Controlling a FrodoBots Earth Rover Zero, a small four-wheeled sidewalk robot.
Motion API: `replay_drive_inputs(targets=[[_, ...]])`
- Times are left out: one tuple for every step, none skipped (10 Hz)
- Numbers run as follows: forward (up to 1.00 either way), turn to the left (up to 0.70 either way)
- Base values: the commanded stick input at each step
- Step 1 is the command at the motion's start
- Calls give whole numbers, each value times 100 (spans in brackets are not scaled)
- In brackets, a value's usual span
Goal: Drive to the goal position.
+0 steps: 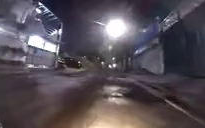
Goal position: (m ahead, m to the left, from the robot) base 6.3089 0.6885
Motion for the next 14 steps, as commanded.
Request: replay_drive_inputs(targets=[[70, -28], [70, -24], [70, -21], [70, -18], [70, -15], [70, -12], [70, -9], [70, -5], [70, -2], [70, 0], [70, 0], [70, 0], [70, -6], [70, -26]])
